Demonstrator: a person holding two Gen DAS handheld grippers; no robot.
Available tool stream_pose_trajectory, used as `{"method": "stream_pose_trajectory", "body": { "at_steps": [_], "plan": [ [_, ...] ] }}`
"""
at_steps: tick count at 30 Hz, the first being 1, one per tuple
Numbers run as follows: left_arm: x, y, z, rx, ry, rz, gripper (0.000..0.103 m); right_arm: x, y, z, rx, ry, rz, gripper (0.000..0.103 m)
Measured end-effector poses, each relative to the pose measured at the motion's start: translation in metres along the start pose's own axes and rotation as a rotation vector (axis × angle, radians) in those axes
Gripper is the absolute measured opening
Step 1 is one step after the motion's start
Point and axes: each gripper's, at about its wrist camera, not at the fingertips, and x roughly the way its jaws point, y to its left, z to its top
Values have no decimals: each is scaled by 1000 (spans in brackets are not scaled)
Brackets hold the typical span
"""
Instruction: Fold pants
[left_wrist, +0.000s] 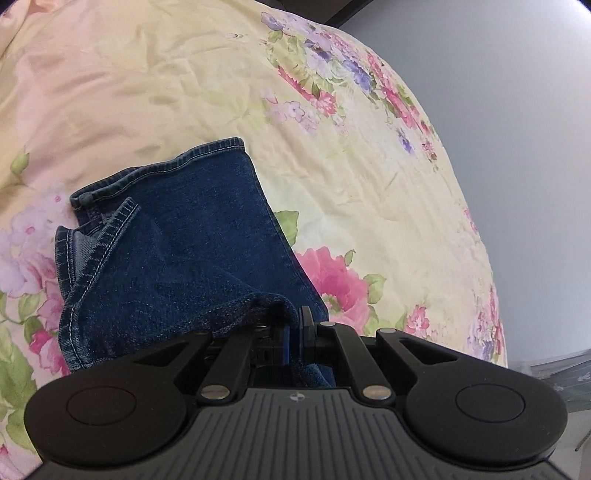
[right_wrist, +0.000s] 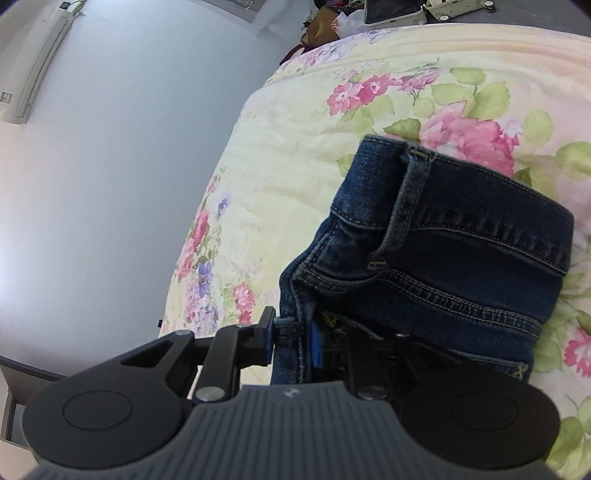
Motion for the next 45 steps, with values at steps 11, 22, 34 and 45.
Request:
{"method": "stream_pose_trajectory", "body": {
  "at_steps": [11, 22, 34, 45],
  "plan": [
    [62, 15, 24, -139, 123, 18, 15, 80, -19, 8, 84, -70, -5, 26],
    [50, 57, 46, -403, 247, -289, 47, 40, -18, -19, -88, -100, 65, 28],
    [15, 6, 82, -74, 174, -63, 72, 19, -32, -191, -400, 83, 177, 28],
    [-36, 11, 52, 351, -104, 40, 85, 50, -9, -278, -1137, -55, -99, 35]
  ]
}}
